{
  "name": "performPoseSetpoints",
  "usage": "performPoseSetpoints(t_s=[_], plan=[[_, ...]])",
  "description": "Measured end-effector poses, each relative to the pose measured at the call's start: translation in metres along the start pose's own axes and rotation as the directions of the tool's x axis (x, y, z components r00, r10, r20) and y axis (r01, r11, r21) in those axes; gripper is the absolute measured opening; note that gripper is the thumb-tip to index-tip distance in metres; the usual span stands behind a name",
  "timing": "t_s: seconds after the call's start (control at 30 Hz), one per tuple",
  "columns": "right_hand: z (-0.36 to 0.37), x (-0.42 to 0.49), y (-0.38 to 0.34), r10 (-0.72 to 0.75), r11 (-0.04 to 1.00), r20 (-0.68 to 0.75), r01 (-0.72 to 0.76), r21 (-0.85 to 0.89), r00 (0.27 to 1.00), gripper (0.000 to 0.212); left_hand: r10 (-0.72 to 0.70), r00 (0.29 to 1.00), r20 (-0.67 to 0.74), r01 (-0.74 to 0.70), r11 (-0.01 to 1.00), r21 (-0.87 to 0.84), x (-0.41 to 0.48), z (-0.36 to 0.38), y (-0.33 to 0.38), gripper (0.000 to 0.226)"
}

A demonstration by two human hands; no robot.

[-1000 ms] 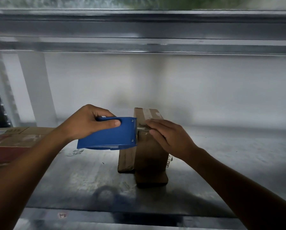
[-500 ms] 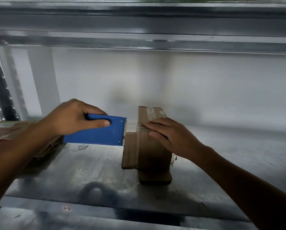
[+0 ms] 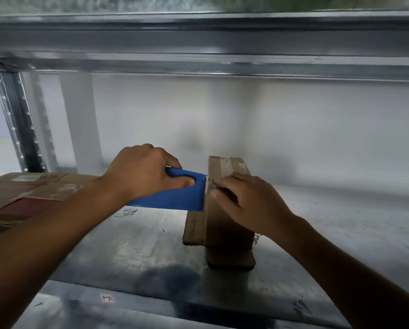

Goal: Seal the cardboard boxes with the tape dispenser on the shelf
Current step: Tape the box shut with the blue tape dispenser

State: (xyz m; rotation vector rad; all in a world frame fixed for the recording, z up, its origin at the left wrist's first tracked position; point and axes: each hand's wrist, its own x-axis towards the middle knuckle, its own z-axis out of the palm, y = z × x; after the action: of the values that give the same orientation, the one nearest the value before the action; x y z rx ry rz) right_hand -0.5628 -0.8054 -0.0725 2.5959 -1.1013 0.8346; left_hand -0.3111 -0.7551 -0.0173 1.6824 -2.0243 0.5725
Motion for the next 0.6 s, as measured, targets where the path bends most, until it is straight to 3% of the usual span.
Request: performPoseSetpoints(t_s=[0.07,0.13,0.17,0.27,0.33,0.43,0.6], plan=[[0.004,-0.001,-0.006,-0.016,0.998,-0.033,0.014,-0.063,0.999,0.046,0.062,0.998,-0.026,-0.053,0.965,0.258,0.006,0.005,0.005,0.066],[0.005,-0.008,-0.009,-0.045,0.994,-0.059,0.039,-0.101,0.997,0.046,0.103,0.99,0.1,-0.138,0.872,0.469,0.006,0.016,0.003,0.055],[0.004,-0.01,-0.01,-0.04,0.995,-0.067,0.033,-0.098,0.997,0.048,0.063,0.985,0.164,-0.136,0.864,0.486,0.003,0.022,-0.003,0.053],[-0.005,-0.006,-0.01,-0.016,0.999,-0.099,0.011,-0.05,0.995,0.042,-0.107,0.981,0.162,0.028,0.905,0.424,-0.006,0.035,-0.024,0.056],[-0.008,0.0,-0.015,-0.019,0.998,-0.106,0.012,-0.067,0.994,0.036,-0.1,0.995,0.018,0.085,0.921,0.381,-0.007,0.038,-0.025,0.057],[-0.006,0.005,-0.024,-0.043,0.986,-0.028,0.038,-0.161,0.999,0.051,-0.038,0.982,-0.187,0.093,0.951,0.293,-0.005,0.039,-0.018,0.053],[-0.007,0.008,-0.022,-0.042,0.967,0.071,0.059,-0.248,0.997,0.05,-0.036,0.954,-0.299,0.105,0.97,0.217,0.001,0.032,-0.007,0.048]])
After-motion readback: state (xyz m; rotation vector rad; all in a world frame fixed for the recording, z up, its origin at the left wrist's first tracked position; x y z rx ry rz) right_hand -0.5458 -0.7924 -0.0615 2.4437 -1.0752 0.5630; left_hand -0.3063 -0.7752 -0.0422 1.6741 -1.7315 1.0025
